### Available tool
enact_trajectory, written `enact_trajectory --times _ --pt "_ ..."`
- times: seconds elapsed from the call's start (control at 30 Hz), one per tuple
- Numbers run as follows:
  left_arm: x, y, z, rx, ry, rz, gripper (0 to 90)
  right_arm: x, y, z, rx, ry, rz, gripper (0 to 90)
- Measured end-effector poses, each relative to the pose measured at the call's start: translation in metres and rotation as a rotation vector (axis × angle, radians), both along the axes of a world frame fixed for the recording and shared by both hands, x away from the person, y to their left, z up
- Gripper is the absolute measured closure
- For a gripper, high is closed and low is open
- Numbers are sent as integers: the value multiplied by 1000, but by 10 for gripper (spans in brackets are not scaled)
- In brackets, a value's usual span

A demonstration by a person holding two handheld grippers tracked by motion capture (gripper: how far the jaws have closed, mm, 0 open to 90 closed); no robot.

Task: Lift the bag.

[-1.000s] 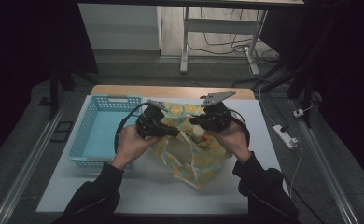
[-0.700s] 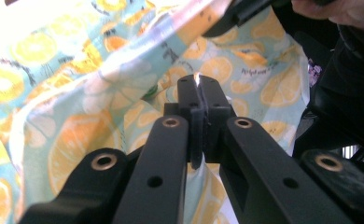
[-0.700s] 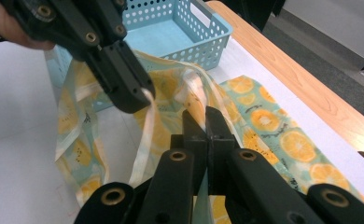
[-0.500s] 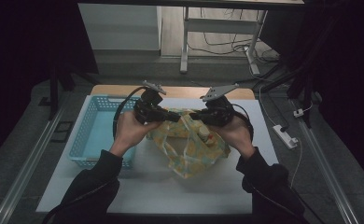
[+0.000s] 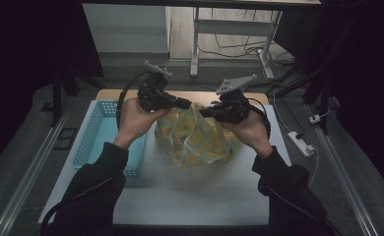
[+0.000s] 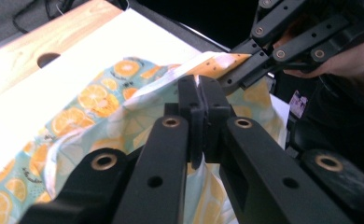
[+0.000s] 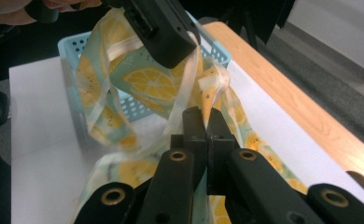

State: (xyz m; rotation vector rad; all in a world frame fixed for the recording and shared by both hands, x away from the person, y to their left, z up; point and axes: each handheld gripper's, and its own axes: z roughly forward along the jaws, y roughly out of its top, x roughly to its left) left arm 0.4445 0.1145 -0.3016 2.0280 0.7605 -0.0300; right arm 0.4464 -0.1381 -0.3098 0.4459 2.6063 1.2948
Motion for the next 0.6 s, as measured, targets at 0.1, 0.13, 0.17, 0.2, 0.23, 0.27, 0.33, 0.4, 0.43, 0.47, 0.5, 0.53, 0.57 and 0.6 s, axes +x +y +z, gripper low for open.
enact_trajectory --times 0.1,0.13,0.17,0.2,0.23,0.27,0.33,0.4,0.43,0.47,0.5,0.53,0.57,0.6 --pt "4 0 10 2 -12 6 894 1 -1 10 8 -7 -1 896" --pt "5 -1 14 3 -14 8 894 1 -1 13 12 -9 -1 896" --pt "6 -2 17 5 -17 10 894 1 -2 16 15 -11 -2 896" --pt "7 -3 21 4 -20 13 894 1 -2 20 20 -14 -3 896" --pt "8 -4 24 2 -22 15 894 2 -3 23 23 -18 -4 896" --pt "8 -4 27 -2 -25 17 894 2 -3 27 24 -20 -5 896" --pt "10 -5 33 -9 -31 19 894 2 -5 34 35 -26 -6 896" --pt "12 -5 39 -17 -39 25 894 2 -6 41 42 -35 -10 896" --pt "12 -5 41 -23 -40 27 894 2 -7 45 46 -39 -11 896" --pt "13 -5 44 -26 -43 32 894 2 -7 48 51 -40 -14 896" --pt "14 -5 47 -27 -48 36 894 2 -8 51 56 -41 -14 896" --pt "14 -4 49 -32 -50 38 894 2 -9 54 60 -45 -15 896" --pt "15 -4 51 -38 -53 40 894 2 -9 57 61 -48 -19 896" --pt "15 -4 54 -43 -57 41 894 3 -10 60 65 -53 -22 896"
